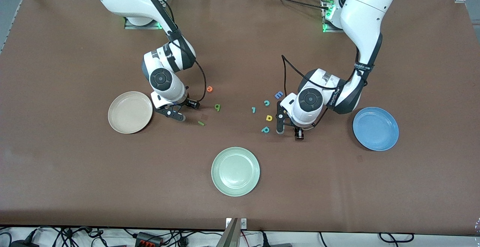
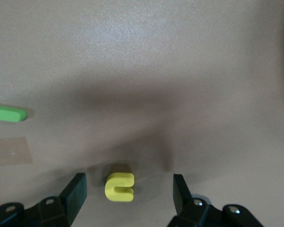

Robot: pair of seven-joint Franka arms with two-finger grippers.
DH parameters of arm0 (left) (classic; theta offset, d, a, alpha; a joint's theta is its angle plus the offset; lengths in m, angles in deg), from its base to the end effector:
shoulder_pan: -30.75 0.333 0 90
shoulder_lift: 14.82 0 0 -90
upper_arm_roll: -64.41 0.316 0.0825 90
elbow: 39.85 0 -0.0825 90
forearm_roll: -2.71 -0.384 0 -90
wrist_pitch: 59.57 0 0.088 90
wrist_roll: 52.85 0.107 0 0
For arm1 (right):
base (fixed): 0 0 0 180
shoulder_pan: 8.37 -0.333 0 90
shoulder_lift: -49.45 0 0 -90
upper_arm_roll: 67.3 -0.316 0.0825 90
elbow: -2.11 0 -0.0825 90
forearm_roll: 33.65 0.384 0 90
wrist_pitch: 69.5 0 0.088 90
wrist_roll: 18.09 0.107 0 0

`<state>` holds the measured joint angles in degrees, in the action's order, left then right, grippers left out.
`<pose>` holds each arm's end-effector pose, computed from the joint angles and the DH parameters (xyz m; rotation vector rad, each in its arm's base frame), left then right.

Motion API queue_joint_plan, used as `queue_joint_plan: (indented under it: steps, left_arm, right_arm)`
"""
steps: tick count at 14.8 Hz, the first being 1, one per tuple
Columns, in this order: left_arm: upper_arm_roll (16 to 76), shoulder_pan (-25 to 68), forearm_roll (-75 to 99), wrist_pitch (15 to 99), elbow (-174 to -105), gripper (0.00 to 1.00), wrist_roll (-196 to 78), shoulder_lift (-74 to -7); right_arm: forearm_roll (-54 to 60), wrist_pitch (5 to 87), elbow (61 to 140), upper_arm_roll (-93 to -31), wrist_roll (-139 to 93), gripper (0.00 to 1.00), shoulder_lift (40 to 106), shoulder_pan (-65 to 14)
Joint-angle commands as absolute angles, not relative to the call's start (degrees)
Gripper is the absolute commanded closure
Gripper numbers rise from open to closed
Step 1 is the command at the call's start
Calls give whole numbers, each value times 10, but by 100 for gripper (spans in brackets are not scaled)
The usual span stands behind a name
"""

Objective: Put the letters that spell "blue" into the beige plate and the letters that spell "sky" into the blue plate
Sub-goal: 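Grasp the teal y with the left gripper while the right gripper grasps yellow u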

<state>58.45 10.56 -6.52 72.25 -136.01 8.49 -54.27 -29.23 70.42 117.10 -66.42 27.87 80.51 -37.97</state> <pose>0.6089 -0.2875 0.1974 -2.1482 2.2490 0.1127 0.5197 0.2849 0.1729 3.0526 -0.5567 -0.1679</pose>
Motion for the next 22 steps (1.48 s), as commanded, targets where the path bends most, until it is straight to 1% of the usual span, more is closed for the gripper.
queue_joint_plan:
  steps: [1,4,6,8,9,10,11,15,16,19,20,22]
  left_arm:
    - [587,114,-78,742,-1364,24,118,-551]
    - [587,108,-78,743,-1364,32,119,-553]
    - [587,109,-79,741,-1364,37,120,-556]
    - [587,112,-78,740,-1362,44,134,-563]
    - [587,114,-78,740,-1361,46,137,-563]
    - [587,115,-78,740,-1361,47,137,-563]
    - [587,114,-78,740,-1361,49,136,-564]
    - [587,113,-78,741,-1359,55,136,-567]
    - [587,113,-78,741,-1358,56,135,-568]
    - [587,114,-78,740,-1357,75,136,-571]
    - [587,115,-78,740,-1357,83,136,-571]
    - [587,114,-78,739,-1356,93,135,-569]
  right_arm:
    - [-285,718,1177,-662,297,18,806,-388]
    - [-285,726,1175,-662,310,19,811,-388]
    - [-285,730,1175,-662,310,27,811,-391]
    - [-285,731,1174,-662,310,39,812,-393]
    - [-285,731,1174,-662,310,44,812,-393]
    - [-285,730,1174,-662,310,49,812,-392]
    - [-285,730,1174,-662,310,53,812,-392]
    - [-285,729,1172,-662,309,82,810,-391]
    - [-285,728,1172,-662,306,84,807,-390]
    - [-285,719,1165,-657,296,85,778,-380]
    - [-285,714,1165,-656,283,85,766,-368]
    - [-285,691,1164,-656,233,85,745,-333]
